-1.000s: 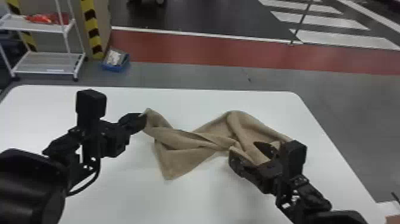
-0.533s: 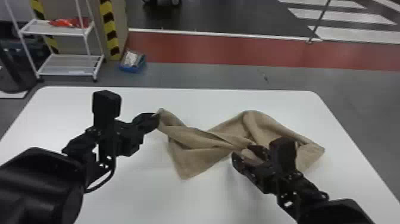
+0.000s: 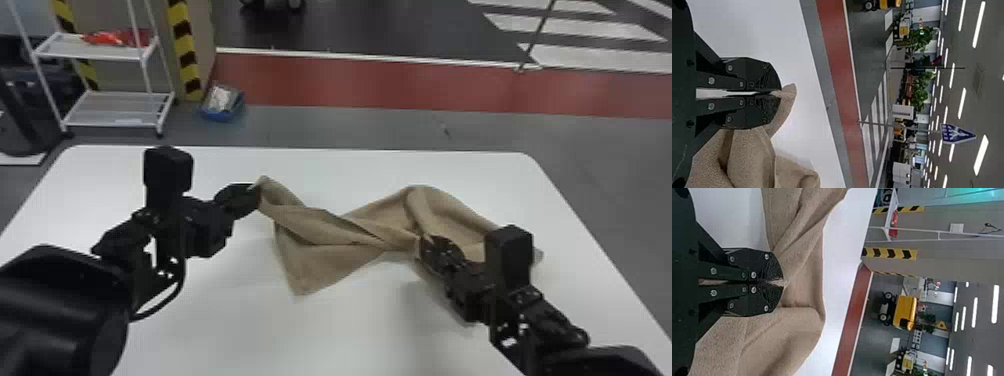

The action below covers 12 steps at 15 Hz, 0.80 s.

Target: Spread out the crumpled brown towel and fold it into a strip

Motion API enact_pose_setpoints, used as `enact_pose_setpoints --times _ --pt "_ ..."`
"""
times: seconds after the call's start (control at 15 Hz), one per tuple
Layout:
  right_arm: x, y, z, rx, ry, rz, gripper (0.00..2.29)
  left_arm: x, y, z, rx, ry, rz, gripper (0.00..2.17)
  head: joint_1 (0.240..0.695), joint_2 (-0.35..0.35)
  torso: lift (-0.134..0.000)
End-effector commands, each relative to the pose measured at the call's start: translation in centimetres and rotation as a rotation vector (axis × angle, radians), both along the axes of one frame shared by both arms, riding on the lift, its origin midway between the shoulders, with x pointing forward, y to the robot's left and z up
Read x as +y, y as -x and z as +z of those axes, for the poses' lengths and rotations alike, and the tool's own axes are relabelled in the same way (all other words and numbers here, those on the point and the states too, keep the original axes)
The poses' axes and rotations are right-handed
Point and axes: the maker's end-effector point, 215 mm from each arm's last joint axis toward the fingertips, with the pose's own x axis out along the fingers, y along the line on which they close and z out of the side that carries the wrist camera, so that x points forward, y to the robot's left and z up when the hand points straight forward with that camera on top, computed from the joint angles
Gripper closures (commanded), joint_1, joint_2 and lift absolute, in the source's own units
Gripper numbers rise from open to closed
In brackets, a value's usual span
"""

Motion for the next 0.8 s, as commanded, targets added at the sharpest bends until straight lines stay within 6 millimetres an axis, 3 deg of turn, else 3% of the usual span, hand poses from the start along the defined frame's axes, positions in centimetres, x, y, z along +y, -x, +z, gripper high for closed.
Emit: enact_pose_setpoints --times 0.0,0.13,0.4,0.6,0.73 --pt "-2.3 0.5 4.0 -0.079 -0.026 -0.032 1.89 1.8 0.0 1.1 -0.02 0.003 0.028 1.09 0.695 -0.126 -0.123" --pt "-4.8 1.0 7.6 -0.143 -0.04 -0.061 1.89 4.2 0.3 2.1 -0.035 -0.005 0.064 1.09 0.695 -0.13 -0.123" --pt "-14.2 3.0 13.7 -0.226 -0.106 -0.167 1.89 10.9 1.4 5.2 -0.06 -0.05 0.172 1.09 0.695 -0.144 -0.123" --pt "-19.3 4.6 16.6 -0.279 -0.129 -0.23 1.89 14.2 2.4 8.0 -0.08 -0.074 0.241 1.09 0.695 -0.17 -0.123" --pt "-21.3 5.3 18.3 -0.311 -0.155 -0.252 1.89 15.3 3.1 9.0 -0.076 -0.088 0.261 1.09 0.69 -0.19 -0.123"
